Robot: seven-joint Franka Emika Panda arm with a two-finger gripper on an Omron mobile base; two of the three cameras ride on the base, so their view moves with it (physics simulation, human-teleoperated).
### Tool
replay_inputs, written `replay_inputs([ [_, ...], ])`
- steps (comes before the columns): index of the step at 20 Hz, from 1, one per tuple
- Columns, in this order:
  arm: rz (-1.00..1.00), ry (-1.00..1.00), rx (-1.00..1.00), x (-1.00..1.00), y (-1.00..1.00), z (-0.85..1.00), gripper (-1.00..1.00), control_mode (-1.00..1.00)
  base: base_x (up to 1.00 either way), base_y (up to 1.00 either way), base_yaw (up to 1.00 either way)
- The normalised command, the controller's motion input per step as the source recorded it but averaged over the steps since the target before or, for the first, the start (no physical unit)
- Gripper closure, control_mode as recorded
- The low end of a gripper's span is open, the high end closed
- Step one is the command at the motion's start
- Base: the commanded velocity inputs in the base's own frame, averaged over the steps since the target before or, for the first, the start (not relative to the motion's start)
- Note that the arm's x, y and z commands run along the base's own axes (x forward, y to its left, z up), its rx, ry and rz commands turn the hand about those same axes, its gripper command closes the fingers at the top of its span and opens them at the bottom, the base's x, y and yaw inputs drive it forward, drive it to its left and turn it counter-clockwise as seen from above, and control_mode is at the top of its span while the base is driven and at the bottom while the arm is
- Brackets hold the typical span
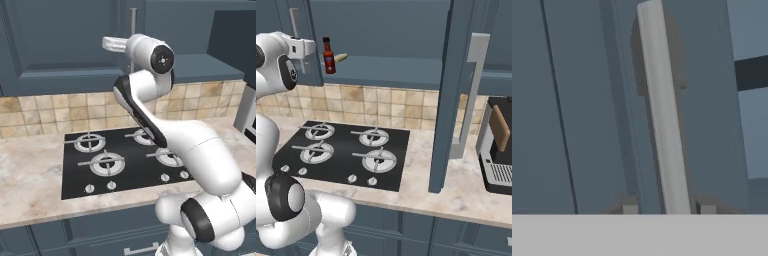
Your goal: The dining table condiment station is running low on condiment bottle. Refill the condiment station by opening the cabinet and taking the condiment bottle from the cabinet and placing it on the dining table.
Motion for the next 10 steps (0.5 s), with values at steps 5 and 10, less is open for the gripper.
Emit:
replay_inputs([
  [5, 0.00, -0.01, 0.00, -0.88, 0.79, 0.00, 1.00, -1.00, 0.00, 0.00, 0.00],
  [10, 0.00, 0.00, 0.00, -1.00, 0.91, 0.00, 1.00, -1.00, 0.00, 0.00, 0.00],
])
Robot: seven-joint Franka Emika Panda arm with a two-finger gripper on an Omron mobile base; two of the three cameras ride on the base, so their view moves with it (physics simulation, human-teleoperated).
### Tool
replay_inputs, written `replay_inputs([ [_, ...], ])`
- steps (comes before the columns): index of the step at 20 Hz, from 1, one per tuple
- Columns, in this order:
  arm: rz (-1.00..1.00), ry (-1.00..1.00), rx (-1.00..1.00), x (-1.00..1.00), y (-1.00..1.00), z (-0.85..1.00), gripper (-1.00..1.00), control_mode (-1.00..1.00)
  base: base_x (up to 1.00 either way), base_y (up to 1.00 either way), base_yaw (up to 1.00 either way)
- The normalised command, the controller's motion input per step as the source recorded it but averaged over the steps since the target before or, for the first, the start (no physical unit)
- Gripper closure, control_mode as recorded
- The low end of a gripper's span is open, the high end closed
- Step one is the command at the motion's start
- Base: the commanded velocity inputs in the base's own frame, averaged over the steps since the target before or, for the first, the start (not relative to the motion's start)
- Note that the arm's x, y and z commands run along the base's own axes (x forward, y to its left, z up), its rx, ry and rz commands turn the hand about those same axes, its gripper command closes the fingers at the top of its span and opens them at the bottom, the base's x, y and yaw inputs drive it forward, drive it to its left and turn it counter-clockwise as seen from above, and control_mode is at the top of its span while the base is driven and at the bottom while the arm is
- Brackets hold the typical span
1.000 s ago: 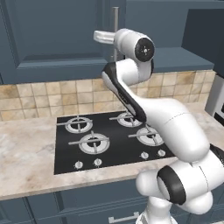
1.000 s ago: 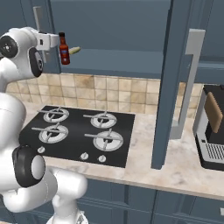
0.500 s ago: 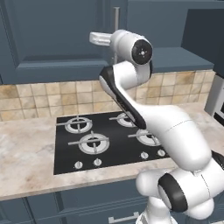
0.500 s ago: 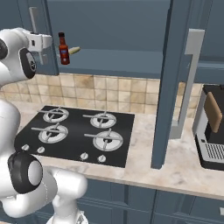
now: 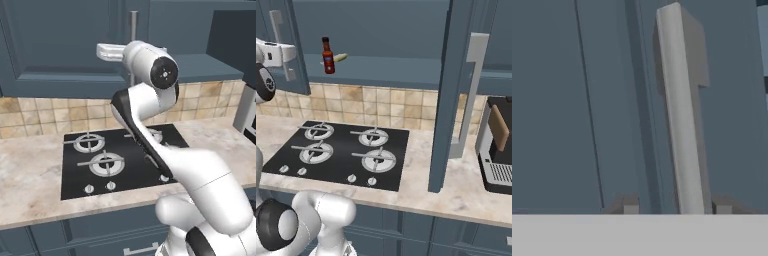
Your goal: The dining table condiment station is running low on condiment bottle. Refill the condiment station by opening the cabinet and taking the condiment bottle from the cabinet and placing it on the dining table.
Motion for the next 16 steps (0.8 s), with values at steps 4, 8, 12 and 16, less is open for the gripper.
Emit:
replay_inputs([
  [4, 0.00, 0.00, 0.00, -1.00, 0.96, 0.00, 1.00, -1.00, 0.00, 0.00, 0.00],
  [8, 0.00, 0.00, 0.00, -1.00, 0.99, 0.00, 1.00, -1.00, 0.00, 0.00, 0.00],
  [12, 0.00, -0.04, 0.00, -1.00, 0.84, -0.03, 1.00, -1.00, 0.00, 0.00, 0.00],
  [16, 0.00, -0.04, 0.03, -1.00, 0.72, -0.13, -1.00, -1.00, 0.00, 0.00, 0.00],
])
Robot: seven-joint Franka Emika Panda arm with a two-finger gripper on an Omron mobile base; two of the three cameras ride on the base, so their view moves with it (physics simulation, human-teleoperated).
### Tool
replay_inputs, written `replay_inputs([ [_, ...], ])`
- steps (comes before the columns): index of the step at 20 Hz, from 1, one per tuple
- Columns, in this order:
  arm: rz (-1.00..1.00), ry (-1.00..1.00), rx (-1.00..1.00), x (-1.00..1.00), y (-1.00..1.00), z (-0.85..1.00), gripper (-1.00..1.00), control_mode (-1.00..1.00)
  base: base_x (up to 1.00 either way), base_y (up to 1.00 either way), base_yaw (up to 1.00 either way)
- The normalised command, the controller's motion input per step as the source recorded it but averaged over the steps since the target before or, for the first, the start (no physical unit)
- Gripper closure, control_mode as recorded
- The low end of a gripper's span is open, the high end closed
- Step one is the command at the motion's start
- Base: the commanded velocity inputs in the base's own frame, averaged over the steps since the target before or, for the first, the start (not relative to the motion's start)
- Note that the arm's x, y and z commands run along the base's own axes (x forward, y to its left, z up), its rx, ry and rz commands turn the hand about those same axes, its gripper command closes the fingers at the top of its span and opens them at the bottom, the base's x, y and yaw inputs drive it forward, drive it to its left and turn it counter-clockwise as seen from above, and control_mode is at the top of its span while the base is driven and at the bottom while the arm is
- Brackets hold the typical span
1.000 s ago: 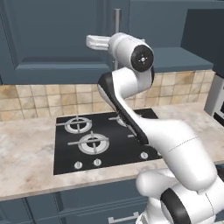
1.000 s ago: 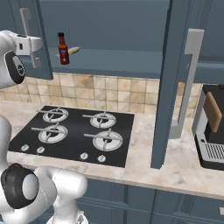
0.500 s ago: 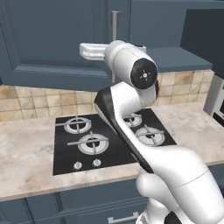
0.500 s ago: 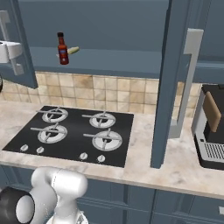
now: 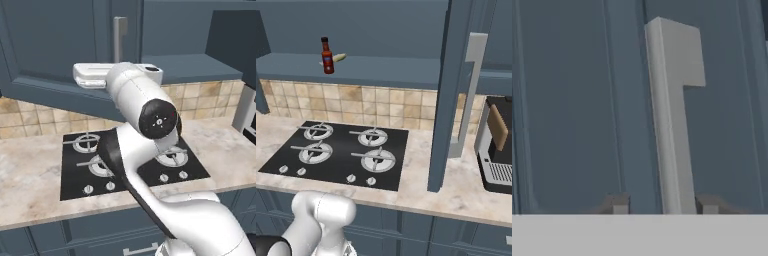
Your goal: The dining table condiment station is running low on condiment bottle. Refill the condiment station by opening the cabinet and taking the condiment bottle from the cabinet and placing it on the dining table.
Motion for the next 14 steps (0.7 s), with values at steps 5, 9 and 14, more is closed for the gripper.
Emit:
replay_inputs([
  [5, 0.00, 0.00, 0.24, -0.82, -0.03, 0.00, -1.00, -1.00, 0.00, 0.00, 0.00],
  [9, 0.00, 0.00, 0.44, -0.77, -0.94, 0.00, -1.00, -1.00, 0.00, 0.00, 0.00],
  [14, 0.05, 0.01, 0.47, -0.29, -1.00, 0.00, -1.00, -1.00, 0.00, 0.00, 0.00],
])
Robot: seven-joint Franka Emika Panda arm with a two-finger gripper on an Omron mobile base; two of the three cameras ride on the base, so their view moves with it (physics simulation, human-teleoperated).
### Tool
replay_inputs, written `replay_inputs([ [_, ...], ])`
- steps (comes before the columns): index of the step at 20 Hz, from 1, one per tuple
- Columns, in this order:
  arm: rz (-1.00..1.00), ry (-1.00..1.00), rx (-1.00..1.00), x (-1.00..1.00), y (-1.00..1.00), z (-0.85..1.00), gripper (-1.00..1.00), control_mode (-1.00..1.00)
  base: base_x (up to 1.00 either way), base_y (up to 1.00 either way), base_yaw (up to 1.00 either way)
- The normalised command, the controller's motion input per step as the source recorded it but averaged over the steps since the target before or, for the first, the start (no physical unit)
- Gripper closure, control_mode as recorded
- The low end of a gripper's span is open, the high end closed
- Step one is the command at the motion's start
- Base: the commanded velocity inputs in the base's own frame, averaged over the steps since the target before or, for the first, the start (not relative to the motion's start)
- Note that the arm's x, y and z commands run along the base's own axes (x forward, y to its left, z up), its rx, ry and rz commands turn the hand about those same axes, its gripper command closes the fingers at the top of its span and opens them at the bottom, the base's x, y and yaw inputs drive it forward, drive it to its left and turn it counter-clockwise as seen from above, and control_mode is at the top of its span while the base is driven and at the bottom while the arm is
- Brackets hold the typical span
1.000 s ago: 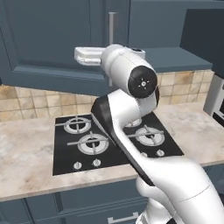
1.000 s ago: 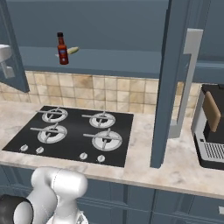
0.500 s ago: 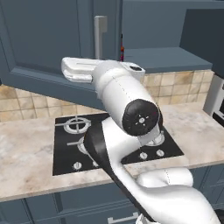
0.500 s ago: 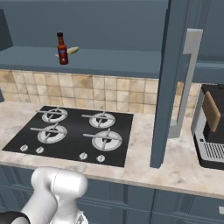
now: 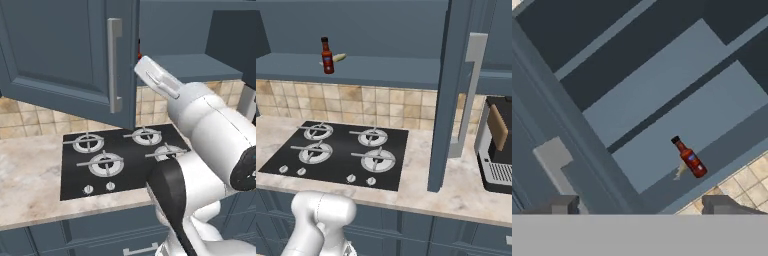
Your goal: The dining table condiment station is running low on condiment bottle. Refill the condiment station by opening the cabinet and taking the condiment bottle from the cabinet and placing it on the dining table.
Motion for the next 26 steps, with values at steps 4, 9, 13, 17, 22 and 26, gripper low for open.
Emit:
replay_inputs([
  [4, 0.22, 0.13, 0.36, 0.27, -0.97, -0.01, -1.00, -1.00, 0.00, 0.00, 0.00],
  [9, 0.29, 0.21, 0.26, 0.57, -0.60, -0.13, -1.00, -1.00, 0.00, 0.00, 0.00],
  [13, 0.29, 0.25, 0.17, 0.59, -0.09, -0.13, -1.00, -1.00, 0.00, 0.00, 0.00],
  [17, 0.27, 0.20, 0.08, 0.40, 0.15, -0.09, -1.00, -1.00, 0.00, 0.00, 0.00],
  [22, 0.24, 0.06, 0.01, 0.06, 0.46, -0.06, -1.00, -1.00, 0.00, 0.00, 0.00],
  [26, 0.22, 0.00, 0.00, 0.00, 0.55, -0.08, -1.00, -1.00, 0.00, 0.00, 0.00],
])
